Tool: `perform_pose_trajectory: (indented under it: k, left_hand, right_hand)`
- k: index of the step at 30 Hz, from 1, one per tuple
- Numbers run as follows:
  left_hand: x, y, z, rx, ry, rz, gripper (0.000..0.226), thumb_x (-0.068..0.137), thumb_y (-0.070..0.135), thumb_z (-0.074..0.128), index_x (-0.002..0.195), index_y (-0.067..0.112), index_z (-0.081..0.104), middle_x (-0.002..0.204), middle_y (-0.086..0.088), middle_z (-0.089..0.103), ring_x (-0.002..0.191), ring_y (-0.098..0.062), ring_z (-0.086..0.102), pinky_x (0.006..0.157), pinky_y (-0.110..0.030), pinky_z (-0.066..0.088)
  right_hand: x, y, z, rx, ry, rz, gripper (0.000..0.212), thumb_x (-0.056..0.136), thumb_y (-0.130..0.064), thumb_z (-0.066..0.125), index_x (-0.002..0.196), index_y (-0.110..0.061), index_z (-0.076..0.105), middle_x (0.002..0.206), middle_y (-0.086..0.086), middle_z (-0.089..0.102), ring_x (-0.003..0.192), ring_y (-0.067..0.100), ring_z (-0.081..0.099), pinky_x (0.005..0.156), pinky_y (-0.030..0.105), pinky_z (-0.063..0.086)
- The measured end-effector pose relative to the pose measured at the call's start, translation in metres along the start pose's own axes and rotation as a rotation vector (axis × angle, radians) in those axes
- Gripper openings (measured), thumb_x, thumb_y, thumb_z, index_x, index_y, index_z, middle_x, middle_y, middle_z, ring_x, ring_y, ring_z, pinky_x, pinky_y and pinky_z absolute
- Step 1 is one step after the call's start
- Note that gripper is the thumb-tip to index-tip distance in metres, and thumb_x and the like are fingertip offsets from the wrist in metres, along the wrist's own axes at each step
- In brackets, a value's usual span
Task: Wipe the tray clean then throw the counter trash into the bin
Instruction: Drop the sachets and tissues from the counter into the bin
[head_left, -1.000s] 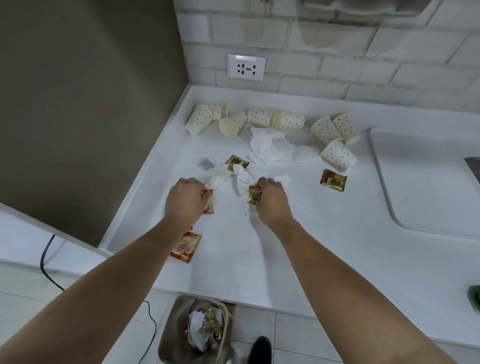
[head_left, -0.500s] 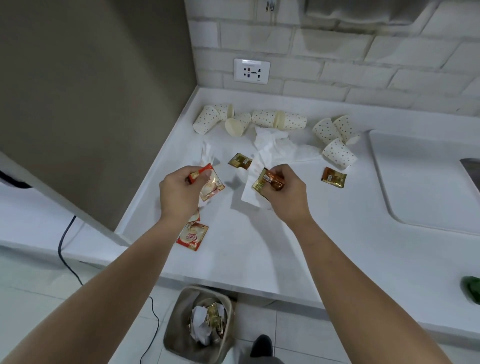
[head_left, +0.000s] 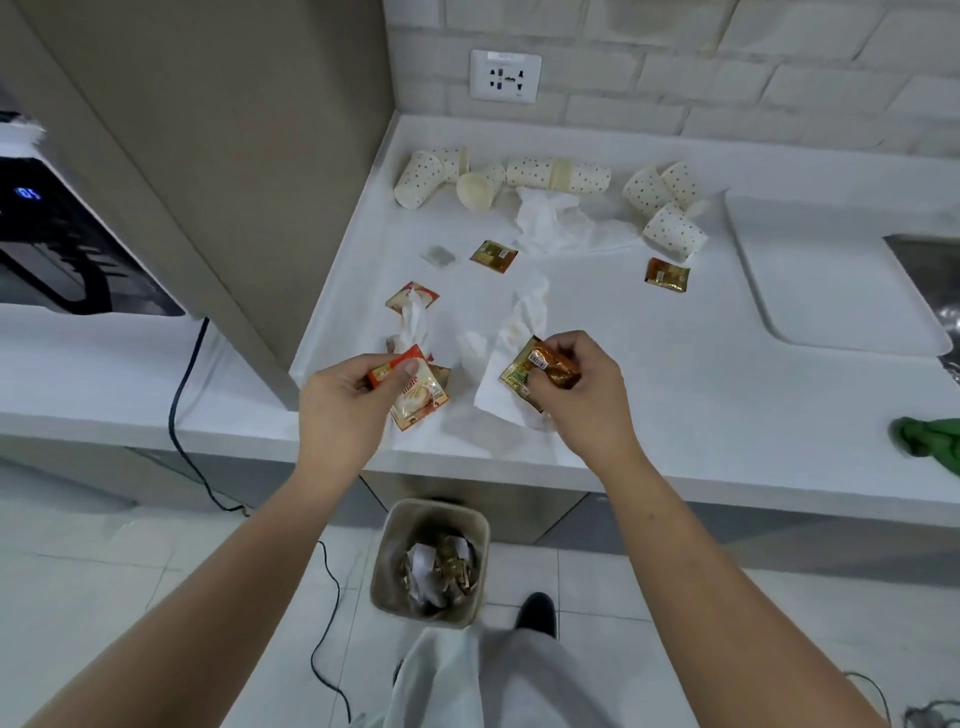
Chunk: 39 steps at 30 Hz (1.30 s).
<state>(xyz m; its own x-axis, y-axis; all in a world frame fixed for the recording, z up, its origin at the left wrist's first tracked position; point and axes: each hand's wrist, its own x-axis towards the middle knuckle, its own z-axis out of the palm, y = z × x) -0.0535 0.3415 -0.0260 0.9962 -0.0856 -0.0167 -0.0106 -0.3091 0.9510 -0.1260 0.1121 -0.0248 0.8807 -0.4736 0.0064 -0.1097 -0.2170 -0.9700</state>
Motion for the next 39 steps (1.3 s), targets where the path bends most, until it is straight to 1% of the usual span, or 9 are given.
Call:
perform_pose_trajectory:
  k: [6,10,19,23,27,31,35,37,39]
  left_hand:
    - [-0.044,-0.042,-0.026,-0.012,-0.04,-0.086,0.009,0.09,0.033,0.078,0.098,0.029,0.081,0.082,0.016,0.078,0.076,0.001,0.074,0.062,-0.01,0.052]
    - [-0.07,-0.077,-0.036,0.043,-0.079,-0.139,0.01,0.09,0.033,0.079,0.099,0.027,0.081,0.081,0.017,0.078,0.075,0.001,0.074,0.063,-0.011,0.053]
    - [-0.082,-0.148,-0.029,0.313,-0.216,-0.239,0.012,0.093,0.038,0.074,0.096,0.028,0.081,0.064,0.02,0.069,0.051,0.004,0.058,0.046,-0.01,0.038]
    - [-0.076,-0.18,-0.015,0.424,-0.281,-0.307,0.02,0.093,0.038,0.073,0.103,0.022,0.081,0.074,0.015,0.071,0.054,-0.002,0.061,0.044,-0.011,0.037]
    - [-0.07,-0.213,0.001,0.505,-0.378,-0.386,0.025,0.094,0.04,0.072,0.105,0.02,0.081,0.076,0.003,0.073,0.056,-0.011,0.057,0.049,-0.022,0.039]
    - [-0.065,-0.24,0.016,0.552,-0.403,-0.425,0.022,0.093,0.037,0.074,0.11,0.023,0.074,0.09,0.002,0.071,0.065,-0.012,0.062,0.049,-0.02,0.041]
    - [-0.06,-0.259,0.024,0.528,-0.436,-0.516,0.037,0.091,0.043,0.074,0.119,0.021,0.062,0.109,-0.002,0.074,0.091,-0.023,0.073,0.079,-0.038,0.062]
    - [-0.059,-0.264,0.025,0.525,-0.467,-0.572,0.051,0.092,0.05,0.07,0.13,0.02,0.057,0.114,0.005,0.072,0.104,-0.025,0.07,0.091,-0.038,0.058]
    - [-0.059,-0.261,0.024,0.514,-0.469,-0.601,0.052,0.095,0.05,0.066,0.135,0.021,0.053,0.116,0.005,0.067,0.112,-0.026,0.065,0.09,-0.035,0.053]
  right_hand:
    - [-0.052,0.014,0.032,-0.029,-0.073,0.072,0.023,0.086,-0.008,0.071,0.101,-0.023,0.064,0.097,-0.01,0.069,0.084,0.002,0.065,0.066,0.017,0.053]
    - [-0.085,0.04,0.059,-0.049,-0.131,0.129,0.023,0.085,-0.006,0.071,0.098,-0.023,0.064,0.091,-0.009,0.068,0.077,0.005,0.061,0.066,0.025,0.054]
    - [-0.126,0.12,0.095,-0.124,-0.205,0.338,0.023,0.082,-0.006,0.072,0.094,-0.025,0.066,0.089,-0.006,0.068,0.078,0.009,0.063,0.067,0.029,0.055]
    - [-0.128,0.154,0.112,-0.109,-0.17,0.501,0.022,0.086,-0.008,0.072,0.102,-0.022,0.065,0.098,-0.01,0.067,0.09,0.009,0.065,0.066,0.02,0.051]
    - [-0.127,0.192,0.129,-0.066,-0.104,0.669,0.022,0.086,-0.008,0.072,0.102,-0.022,0.065,0.106,-0.004,0.069,0.102,0.017,0.066,0.077,0.032,0.058]
    - [-0.126,0.221,0.141,-0.087,-0.054,0.719,0.021,0.085,-0.011,0.072,0.101,-0.023,0.064,0.105,-0.005,0.069,0.099,0.016,0.067,0.082,0.035,0.06]
    - [-0.127,0.247,0.149,-0.065,-0.081,0.792,0.029,0.084,-0.025,0.075,0.109,-0.03,0.06,0.111,-0.007,0.068,0.101,0.015,0.066,0.09,0.041,0.059]
    - [-0.128,0.252,0.15,-0.059,-0.096,0.815,0.045,0.085,-0.031,0.074,0.125,-0.031,0.055,0.123,-0.006,0.065,0.107,0.018,0.065,0.095,0.04,0.057]
    - [-0.127,0.247,0.146,-0.088,-0.1,0.811,0.056,0.09,-0.028,0.07,0.141,-0.027,0.047,0.134,-0.002,0.057,0.116,0.021,0.06,0.094,0.031,0.053]
